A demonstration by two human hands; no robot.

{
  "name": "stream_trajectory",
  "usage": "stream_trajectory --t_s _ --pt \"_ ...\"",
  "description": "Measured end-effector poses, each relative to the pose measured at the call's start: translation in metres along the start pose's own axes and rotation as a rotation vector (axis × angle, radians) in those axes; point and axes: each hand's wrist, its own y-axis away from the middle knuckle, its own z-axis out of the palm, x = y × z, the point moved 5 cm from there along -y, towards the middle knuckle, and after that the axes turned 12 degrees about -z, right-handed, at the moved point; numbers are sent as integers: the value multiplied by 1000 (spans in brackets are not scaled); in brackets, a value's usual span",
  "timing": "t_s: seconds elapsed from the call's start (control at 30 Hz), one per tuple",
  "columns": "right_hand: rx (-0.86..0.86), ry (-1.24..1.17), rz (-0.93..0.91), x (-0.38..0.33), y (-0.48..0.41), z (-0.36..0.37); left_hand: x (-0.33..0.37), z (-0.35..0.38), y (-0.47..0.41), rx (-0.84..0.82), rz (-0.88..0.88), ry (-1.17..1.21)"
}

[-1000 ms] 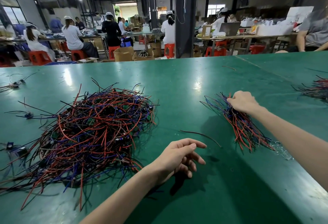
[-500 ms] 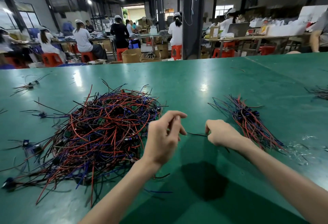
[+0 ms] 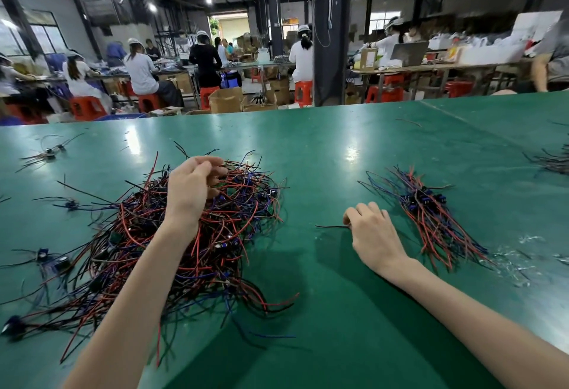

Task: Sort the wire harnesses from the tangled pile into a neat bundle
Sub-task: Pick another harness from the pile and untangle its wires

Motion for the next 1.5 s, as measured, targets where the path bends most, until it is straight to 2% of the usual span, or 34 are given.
stream_trajectory --t_s 0.07,0.13,0.23,0.4,0.5,0.67,0.87,1.0,1.27,1.33,1.5 --pt "19 -12 0 1 0 1 -1 -1 -16 99 182 -522" --pt "19 -18 1 1 0 2 -9 5 -29 115 247 -972" --pt "16 -42 6 1 0 2 -18 14 -36 53 229 -1332" --pt "0 -52 10 1 0 3 -11 28 -33 73 358 -1329" --pt "-10 -53 8 1 -1 3 -16 37 -29 -10 320 -1445" --pt "-8 -89 11 3 0 4 -13 33 -31 64 319 -1426" --pt "-31 -109 5 0 0 4 -17 33 -34 -11 292 -1544" --pt "-36 -113 5 0 -1 3 -13 34 -31 36 328 -1445" --pt "-37 -122 3 -1 -1 3 25 14 -37 82 280 -731" --pt "-39 -115 -1 -2 -1 4 34 20 -36 -1 194 -532" --pt "-26 -135 -3 -1 -1 4 28 57 -7 -376 -147 44"
